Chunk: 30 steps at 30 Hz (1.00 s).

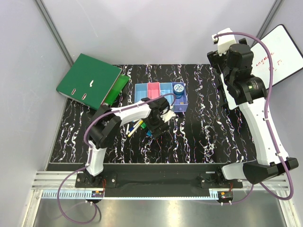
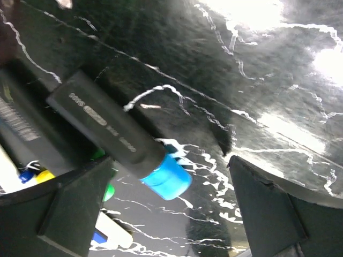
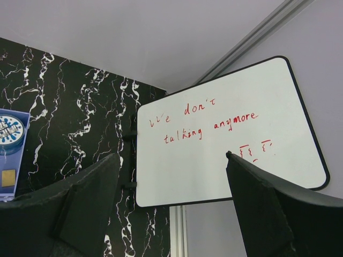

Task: Sort the stationery into containers
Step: Pick up the stationery from the center of the board.

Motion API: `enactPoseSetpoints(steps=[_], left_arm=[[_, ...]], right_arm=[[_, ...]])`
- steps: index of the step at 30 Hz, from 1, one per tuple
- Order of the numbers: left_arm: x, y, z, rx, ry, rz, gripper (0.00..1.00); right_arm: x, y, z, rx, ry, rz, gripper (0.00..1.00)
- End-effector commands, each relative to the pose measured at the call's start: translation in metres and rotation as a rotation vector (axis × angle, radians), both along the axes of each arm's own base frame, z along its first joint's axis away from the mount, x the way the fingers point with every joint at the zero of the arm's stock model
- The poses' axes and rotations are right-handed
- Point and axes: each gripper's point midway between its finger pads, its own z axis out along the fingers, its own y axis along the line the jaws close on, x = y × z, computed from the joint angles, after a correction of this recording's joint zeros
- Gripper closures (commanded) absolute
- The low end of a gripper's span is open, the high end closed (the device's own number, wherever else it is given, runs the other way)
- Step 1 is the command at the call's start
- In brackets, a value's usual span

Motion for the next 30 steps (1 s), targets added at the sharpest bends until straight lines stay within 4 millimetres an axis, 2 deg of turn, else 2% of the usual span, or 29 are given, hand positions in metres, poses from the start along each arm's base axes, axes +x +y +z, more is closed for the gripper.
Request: enactPoseSetpoints(steps=[1, 4, 9, 10, 12, 13, 14, 16, 21, 25, 28, 30], left_arm=[[0.01, -0.011, -0.001, -0.028, -0.009, 0.01, 0.01], [0.01, -0.012, -0.003, -0.026, -0.004, 0.006, 0.07], [0.012, -0.013, -0.007, -0.021, -0.001, 0.001, 0.27], [0.012, -0.013, -0.008, -0.018, 0.0, -0.001, 0.35], [0.012, -0.014, -0.008, -0.023, 0.004, 0.0, 0.43], [0.013, -0.016, -0.008, -0.026, 0.003, 0.001, 0.53], [0.013, -0.015, -0.009, -0.022, 0.003, 0.003, 0.58], [0.014, -0.017, -0.009, -0.024, 0.003, 0.001, 0.65], [0.012, -0.015, -0.008, -0.024, 0.008, 0.002, 0.99], [0.005, -0.015, 0.001, -0.045, 0.024, -0.006, 1.0], [0.001, -0.015, 0.022, -0.079, 0.01, -0.007, 1.0], [0.002, -0.016, 0.044, -0.113, -0.023, -0.006, 1.0]], right_arm=[[-0.002, 0.004, 0.015, 0.03, -0.043, 0.013, 0.12], [-0.002, 0.004, 0.016, 0.034, -0.046, 0.014, 0.12], [-0.002, 0.005, 0.017, 0.045, -0.049, 0.018, 0.12], [-0.003, 0.005, 0.017, 0.045, -0.05, 0.018, 0.12], [-0.002, 0.006, 0.015, 0.046, -0.043, 0.021, 0.12], [-0.002, 0.005, 0.016, 0.048, -0.046, 0.019, 0.12], [-0.002, 0.006, 0.016, 0.048, -0.046, 0.02, 0.12], [-0.003, 0.006, 0.016, 0.05, -0.046, 0.02, 0.12], [-0.002, 0.006, 0.017, 0.052, -0.046, 0.023, 0.12], [-0.003, 0.007, 0.016, 0.051, -0.045, 0.023, 0.12], [-0.004, 0.005, 0.017, 0.051, -0.048, 0.022, 0.12], [-0.004, 0.006, 0.016, 0.05, -0.045, 0.022, 0.12]])
